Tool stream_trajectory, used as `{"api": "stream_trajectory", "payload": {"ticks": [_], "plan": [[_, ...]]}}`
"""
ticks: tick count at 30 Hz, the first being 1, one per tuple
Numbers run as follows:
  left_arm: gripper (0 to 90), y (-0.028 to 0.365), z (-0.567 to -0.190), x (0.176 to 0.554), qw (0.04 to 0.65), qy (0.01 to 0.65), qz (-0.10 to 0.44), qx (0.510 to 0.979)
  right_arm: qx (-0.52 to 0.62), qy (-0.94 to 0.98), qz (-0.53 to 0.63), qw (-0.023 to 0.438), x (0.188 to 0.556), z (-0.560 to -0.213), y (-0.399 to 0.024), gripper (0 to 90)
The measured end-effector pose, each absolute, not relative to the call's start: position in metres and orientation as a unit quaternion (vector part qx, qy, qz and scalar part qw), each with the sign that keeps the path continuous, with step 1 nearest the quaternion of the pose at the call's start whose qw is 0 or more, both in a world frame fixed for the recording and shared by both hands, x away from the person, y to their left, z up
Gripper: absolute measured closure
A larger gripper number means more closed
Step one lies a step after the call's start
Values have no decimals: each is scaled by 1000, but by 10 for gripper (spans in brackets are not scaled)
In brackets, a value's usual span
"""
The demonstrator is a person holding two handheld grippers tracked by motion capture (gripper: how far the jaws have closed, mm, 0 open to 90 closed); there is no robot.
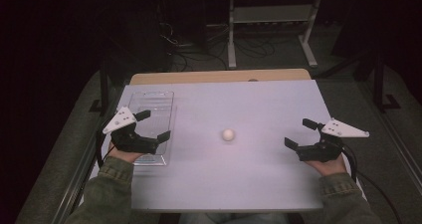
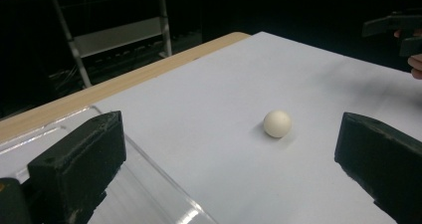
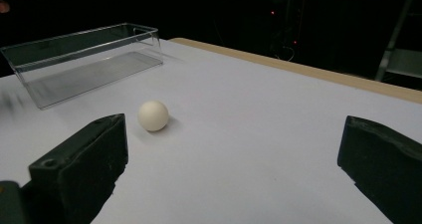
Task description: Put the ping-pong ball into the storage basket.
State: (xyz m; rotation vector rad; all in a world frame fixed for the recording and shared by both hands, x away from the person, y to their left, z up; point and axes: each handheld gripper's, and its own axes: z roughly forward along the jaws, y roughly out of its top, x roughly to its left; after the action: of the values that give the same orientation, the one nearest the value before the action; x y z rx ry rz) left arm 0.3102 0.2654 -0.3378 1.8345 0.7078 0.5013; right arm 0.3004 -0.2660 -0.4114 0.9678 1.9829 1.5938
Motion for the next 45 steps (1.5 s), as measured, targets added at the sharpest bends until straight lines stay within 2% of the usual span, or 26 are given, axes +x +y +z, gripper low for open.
{"api": "stream_trajectory", "payload": {"ticks": [28,45], "plan": [[0,235,-313,346,483,271,164,816,349,712,573,208,301,-411,-267,0],[0,218,-302,357,463,253,160,834,347,714,572,208,301,-411,-266,0]]}}
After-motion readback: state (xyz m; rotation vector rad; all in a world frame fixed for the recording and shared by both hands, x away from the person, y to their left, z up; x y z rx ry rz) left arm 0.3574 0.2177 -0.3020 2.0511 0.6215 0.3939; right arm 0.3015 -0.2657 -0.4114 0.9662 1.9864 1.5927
